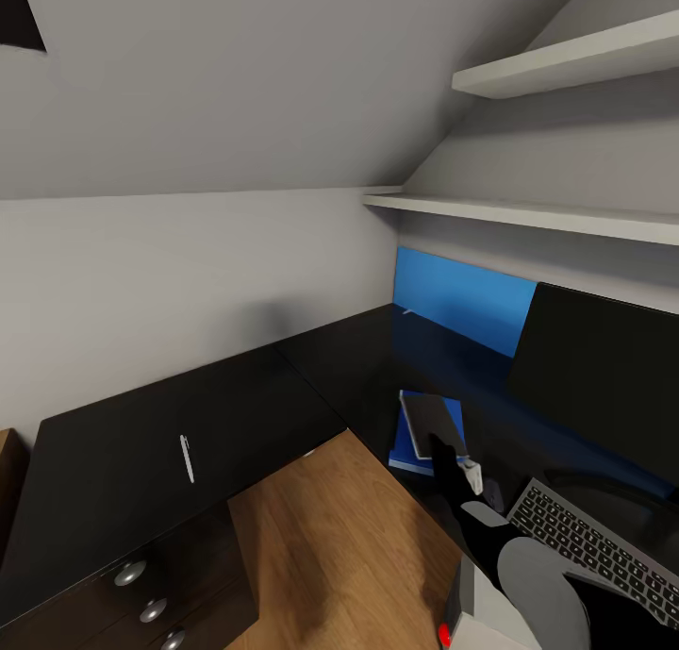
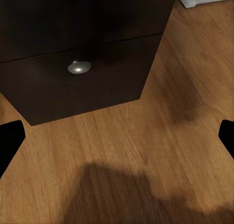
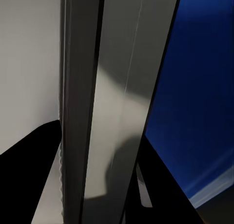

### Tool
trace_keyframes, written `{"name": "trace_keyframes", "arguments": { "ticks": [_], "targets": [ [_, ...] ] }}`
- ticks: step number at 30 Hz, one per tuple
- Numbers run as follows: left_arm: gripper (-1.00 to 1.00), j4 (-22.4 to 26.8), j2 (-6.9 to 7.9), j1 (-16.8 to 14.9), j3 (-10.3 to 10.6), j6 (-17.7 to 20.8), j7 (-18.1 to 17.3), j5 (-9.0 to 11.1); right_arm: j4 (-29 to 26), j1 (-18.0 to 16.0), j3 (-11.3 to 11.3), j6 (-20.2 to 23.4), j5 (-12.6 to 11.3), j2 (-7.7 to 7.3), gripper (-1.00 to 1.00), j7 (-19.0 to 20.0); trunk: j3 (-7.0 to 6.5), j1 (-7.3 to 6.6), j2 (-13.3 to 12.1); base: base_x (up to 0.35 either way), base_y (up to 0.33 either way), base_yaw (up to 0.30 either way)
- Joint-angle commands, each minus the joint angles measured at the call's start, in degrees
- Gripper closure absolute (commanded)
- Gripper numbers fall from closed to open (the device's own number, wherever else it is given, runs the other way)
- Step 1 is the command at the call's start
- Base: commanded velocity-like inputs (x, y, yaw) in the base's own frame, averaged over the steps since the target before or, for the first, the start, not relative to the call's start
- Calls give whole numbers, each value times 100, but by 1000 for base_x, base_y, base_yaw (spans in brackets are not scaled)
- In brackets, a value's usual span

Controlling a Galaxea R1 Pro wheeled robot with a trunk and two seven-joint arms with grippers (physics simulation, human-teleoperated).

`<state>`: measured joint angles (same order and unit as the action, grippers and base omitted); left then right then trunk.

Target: In the bedroom, organize the workspace by keeping the computer under the desk, ensuring the monitor is on the desk, placing the keyboard on the desk next to the monitor, placing the mouse on the desk next to the keyboard, moving the folder from the swivel chair onto the desk next to the mouse, stacking the notebook on top of the folder with the pen on top of the notebook, and positioning the swivel chair next to the desk.

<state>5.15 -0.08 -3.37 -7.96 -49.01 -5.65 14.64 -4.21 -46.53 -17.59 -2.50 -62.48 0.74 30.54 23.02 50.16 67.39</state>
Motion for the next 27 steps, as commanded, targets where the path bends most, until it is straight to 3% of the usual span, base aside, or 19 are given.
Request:
{"name": "trace_keyframes", "arguments": {
  "ticks": [1,13,27],
  "targets": [
    [-100,-4,-1,-4,-39,-11,-59,26,7,-5,-49,-33,34,3,100,19,6,0,4,0,0,0],
    [-100,-5,-1,-4,-32,-4,-59,25,12,-5,-69,-598,38,28,100,2,6,0,4,36,0,0],
    [-100,-5,-1,-4,-37,-8,-59,30,17,-5,-76,-678,33,25,100,-70,6,0,4,68,0,0]
  ]
}}
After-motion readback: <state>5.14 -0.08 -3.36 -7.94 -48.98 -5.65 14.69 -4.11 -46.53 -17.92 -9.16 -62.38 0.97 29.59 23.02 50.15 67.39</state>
